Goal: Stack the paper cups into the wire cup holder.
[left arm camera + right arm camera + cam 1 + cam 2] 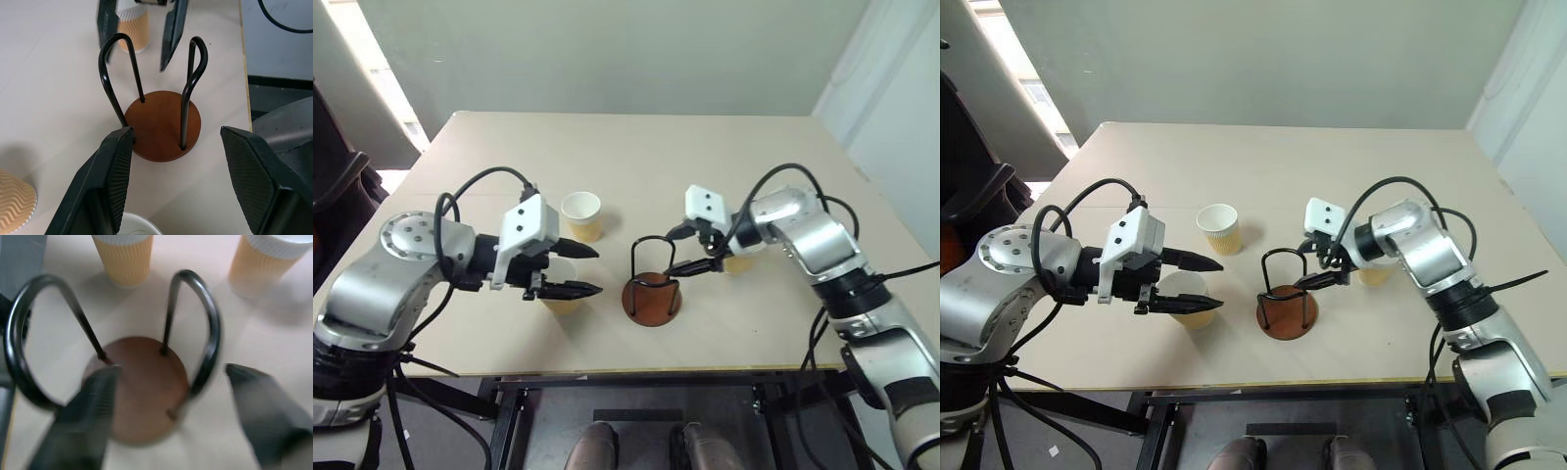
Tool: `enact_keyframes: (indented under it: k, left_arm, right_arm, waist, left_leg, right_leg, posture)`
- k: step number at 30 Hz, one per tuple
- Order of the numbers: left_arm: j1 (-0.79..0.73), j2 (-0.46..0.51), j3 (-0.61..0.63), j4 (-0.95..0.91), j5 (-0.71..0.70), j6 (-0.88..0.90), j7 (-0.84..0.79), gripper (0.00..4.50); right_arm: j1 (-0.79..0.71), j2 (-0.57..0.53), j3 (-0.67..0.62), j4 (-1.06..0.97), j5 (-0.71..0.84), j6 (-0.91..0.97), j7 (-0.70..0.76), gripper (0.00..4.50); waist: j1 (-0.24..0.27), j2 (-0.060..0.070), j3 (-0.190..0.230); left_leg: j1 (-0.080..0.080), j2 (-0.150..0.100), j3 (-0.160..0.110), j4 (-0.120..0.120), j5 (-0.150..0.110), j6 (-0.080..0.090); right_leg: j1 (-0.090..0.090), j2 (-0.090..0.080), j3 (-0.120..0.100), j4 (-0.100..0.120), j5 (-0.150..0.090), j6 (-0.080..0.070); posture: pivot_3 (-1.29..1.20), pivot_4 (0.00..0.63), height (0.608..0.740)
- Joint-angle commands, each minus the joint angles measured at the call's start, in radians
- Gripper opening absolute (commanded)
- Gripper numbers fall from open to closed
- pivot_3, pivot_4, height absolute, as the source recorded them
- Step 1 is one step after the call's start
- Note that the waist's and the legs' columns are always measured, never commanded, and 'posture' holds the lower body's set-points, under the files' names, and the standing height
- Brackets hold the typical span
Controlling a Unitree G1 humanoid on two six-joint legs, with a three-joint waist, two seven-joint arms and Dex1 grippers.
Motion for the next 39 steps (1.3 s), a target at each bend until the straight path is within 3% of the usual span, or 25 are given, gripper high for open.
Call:
enact_keyframes:
  k: [1,4,7,15,22,26,34,35,39]
  left_arm:
    - [-0.035,-0.001,0.034,0.016,0.009,-0.031,0.013,3.05]
    - [-0.069,-0.020,0.045,0.043,0.013,-0.056,0.032,3.05]
    - [-0.094,-0.034,0.026,0.080,0.047,-0.085,0.052,3.05]
    - [-0.141,-0.084,-0.033,0.112,0.127,-0.139,0.074,3.05]
    - [-0.114,-0.055,-0.002,0.083,0.117,-0.131,0.067,3.05]
    - [-0.086,-0.024,0.028,0.072,0.115,-0.121,0.073,3.05]
    - [-0.052,0.000,0.063,0.054,0.107,-0.110,0.079,3.05]
    - [-0.049,0.002,0.065,0.053,0.108,-0.108,0.077,3.05]
    - [-0.021,0.057,0.103,0.068,0.097,-0.119,0.028,3.05]
  right_arm:
    - [-0.062,-0.141,-0.068,-0.043,-0.028,-0.084,0.085,4.33]
    - [-0.057,-0.280,-0.086,-0.079,-0.019,-0.120,0.182,4.33]
    - [-0.020,-0.324,-0.072,-0.086,-0.043,-0.136,0.196,4.33]
    - [-0.021,-0.232,-0.008,0.100,-0.185,-0.193,0.111,4.33]
    - [-0.024,-0.163,0.042,0.209,-0.288,-0.247,0.094,4.33]
    - [-0.024,-0.147,0.052,0.250,-0.319,-0.283,0.097,3.11]
    - [-0.034,-0.145,0.041,0.289,-0.344,-0.337,0.111,0.21]
    - [-0.031,-0.150,0.038,0.286,-0.343,-0.342,0.117,0.04]
    - [-0.090,-0.189,-0.061,0.200,-0.242,-0.305,0.185,0.04]
  waist:
    - [0.004,0.000,0.000]
    - [0.011,-0.001,0.000]
    - [0.003,-0.001,-0.001]
    - [-0.008,-0.001,-0.001]
    - [-0.006,-0.001,0.000]
    - [-0.006,-0.001,0.000]
    - [-0.004,-0.001,0.000]
    - [-0.004,-0.001,0.000]
    - [-0.004,0.000,0.000]
  left_leg:
    - [0.000,0.000,0.000,0.000,0.000,0.000]
    - [-0.001,0.000,0.000,0.000,0.000,0.000]
    - [0.001,0.000,0.000,-0.001,0.000,0.000]
    - [0.007,0.000,0.000,-0.002,0.002,0.002]
    - [0.006,0.000,0.001,-0.002,0.001,0.003]
    - [0.006,0.000,0.000,-0.003,0.000,0.002]
    - [0.006,0.000,0.000,-0.003,0.000,0.002]
    - [0.006,0.000,0.000,-0.003,0.000,0.002]
    - [0.006,0.000,0.000,-0.004,-0.001,0.002]
  right_leg:
    - [0.000,0.000,0.000,0.000,0.000,0.000]
    - [0.000,0.000,0.000,-0.001,-0.001,-0.001]
    - [0.002,0.000,0.000,-0.001,-0.001,0.000]
    - [0.007,0.000,0.001,-0.001,0.001,0.006]
    - [0.007,0.000,0.001,-0.001,0.002,0.007]
    - [0.006,0.000,0.000,-0.002,0.001,0.007]
    - [0.006,-0.001,0.000,-0.002,0.000,0.005]
    - [0.006,-0.001,0.000,-0.002,0.000,0.005]
    - [0.006,0.000,0.000,-0.002,-0.001,0.005]
  posture:
    - [0.00,0.150,0.740]
    - [0.00,0.150,0.740]
    - [0.00,0.150,0.740]
    - [0.00,0.150,0.740]
    - [0.00,0.150,0.740]
    - [0.00,0.150,0.740]
    - [0.00,0.150,0.740]
    - [0.00,0.150,0.740]
    - [0.00,0.150,0.740]
